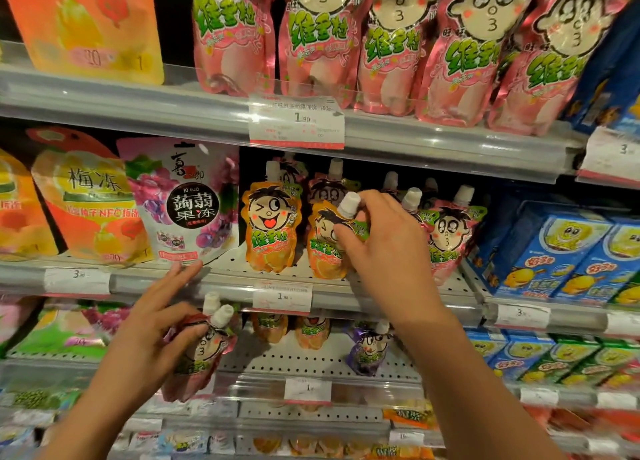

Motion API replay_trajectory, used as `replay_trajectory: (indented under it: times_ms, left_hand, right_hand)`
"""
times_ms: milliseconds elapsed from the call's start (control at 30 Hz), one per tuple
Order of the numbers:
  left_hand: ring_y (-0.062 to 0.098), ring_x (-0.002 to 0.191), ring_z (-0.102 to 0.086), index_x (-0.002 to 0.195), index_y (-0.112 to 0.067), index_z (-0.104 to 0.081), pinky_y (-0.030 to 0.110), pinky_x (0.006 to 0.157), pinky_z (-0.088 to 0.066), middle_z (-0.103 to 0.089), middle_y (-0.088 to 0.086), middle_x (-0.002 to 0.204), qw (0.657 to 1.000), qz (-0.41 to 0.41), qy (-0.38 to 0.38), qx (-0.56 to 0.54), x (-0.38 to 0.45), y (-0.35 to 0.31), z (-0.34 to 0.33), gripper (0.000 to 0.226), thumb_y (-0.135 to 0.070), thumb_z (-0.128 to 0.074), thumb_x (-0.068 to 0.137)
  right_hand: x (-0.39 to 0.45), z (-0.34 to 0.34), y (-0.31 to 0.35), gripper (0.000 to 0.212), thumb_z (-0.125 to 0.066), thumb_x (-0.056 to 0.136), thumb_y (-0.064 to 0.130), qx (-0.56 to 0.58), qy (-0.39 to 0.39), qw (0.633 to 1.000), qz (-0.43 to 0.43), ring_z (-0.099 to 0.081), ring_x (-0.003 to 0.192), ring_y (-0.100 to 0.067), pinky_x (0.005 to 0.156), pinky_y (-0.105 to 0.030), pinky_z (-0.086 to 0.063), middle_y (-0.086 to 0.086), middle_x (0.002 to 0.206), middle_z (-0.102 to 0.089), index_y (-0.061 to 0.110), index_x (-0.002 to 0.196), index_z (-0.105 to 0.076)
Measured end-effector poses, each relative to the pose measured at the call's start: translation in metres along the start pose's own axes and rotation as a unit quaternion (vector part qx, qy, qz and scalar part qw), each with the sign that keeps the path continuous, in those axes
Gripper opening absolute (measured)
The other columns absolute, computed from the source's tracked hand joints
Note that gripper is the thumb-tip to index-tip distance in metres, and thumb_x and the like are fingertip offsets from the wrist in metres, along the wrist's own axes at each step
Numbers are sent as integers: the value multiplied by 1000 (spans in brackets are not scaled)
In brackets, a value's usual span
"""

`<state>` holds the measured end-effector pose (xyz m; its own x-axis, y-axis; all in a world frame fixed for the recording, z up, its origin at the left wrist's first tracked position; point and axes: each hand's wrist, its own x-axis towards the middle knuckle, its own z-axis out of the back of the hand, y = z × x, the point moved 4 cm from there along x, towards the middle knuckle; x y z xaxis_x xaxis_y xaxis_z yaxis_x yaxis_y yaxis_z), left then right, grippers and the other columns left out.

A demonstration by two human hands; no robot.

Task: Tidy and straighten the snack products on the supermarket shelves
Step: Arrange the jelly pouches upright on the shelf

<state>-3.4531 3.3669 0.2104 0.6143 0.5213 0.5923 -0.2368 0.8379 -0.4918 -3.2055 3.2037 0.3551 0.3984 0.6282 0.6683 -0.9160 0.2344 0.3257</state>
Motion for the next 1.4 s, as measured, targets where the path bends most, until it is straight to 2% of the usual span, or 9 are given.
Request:
replay_trajectory:
  times_ms: [200,267,367,500,633,767,967,1200,1400]
  left_hand:
    - [14,154,-24,85,-43,-61,56,112,-35,-34,-18,161,1000,-31,5,-2,0,6,-1,34,-71,-43,93]
    - [16,154,-23,84,-44,-59,58,112,-34,-34,-14,162,999,-39,2,-1,-1,8,-3,33,-70,-42,94]
    - [19,155,-21,81,-33,-68,59,114,-31,-32,-9,164,998,-58,3,21,-4,11,-7,45,-67,-42,95]
    - [23,156,-17,84,-27,-73,63,118,-26,-28,-4,166,997,-59,27,37,-6,19,-10,37,-56,-51,91]
    - [26,157,-14,83,-26,-71,62,119,-22,-25,-4,167,996,-71,35,36,-8,22,-11,47,-61,-44,96]
    - [24,157,-12,82,-27,-70,60,121,-20,-21,-6,168,996,-67,44,35,-10,22,-12,29,-49,-54,92]
    - [25,157,-10,84,-25,-71,61,122,-17,-20,-5,169,996,-63,56,18,-11,25,-12,26,-45,-56,92]
    - [23,158,-8,84,-24,-68,54,123,-13,-16,-8,169,996,-58,63,18,-11,25,-10,29,-47,-54,95]
    - [17,157,-11,83,-24,-65,51,123,-14,-18,-14,168,998,-36,49,-13,-10,25,-8,27,-46,-55,94]
  right_hand:
    - [-19,17,10,15,-74,90,28,41,19,999,14,-55,86,-12,76,-34,-47,9,95,-58,21,99,-63]
    - [-25,29,21,14,-74,91,24,67,-11,997,32,-55,85,-6,74,-25,-46,10,95,-59,20,100,-64]
    - [-33,44,35,11,-71,93,25,115,-10,993,39,-60,79,-7,68,-25,-49,15,90,-60,21,101,-64]
    - [-42,38,42,16,-73,91,30,100,115,988,38,-56,70,0,61,-13,-39,26,74,-59,36,92,-58]
    - [-66,-9,30,17,-74,90,36,13,259,966,6,-57,75,3,60,-18,-42,22,72,-60,39,90,-57]
    - [-100,-66,11,20,-75,86,37,-20,240,971,-5,-65,73,-17,60,-36,-51,11,76,-69,34,97,-59]
    - [-135,-141,1,16,-66,94,37,-46,217,973,-63,-65,81,-27,60,-33,-41,-1,85,-71,26,104,-60]
    - [-125,-188,-5,33,-93,66,25,-110,171,978,-46,-65,58,-31,46,-36,-50,-4,67,-68,18,92,-73]
    - [-113,-200,-1,26,-80,83,33,-132,185,972,-51,-69,67,-35,54,-36,-50,-9,78,-72,13,98,-73]
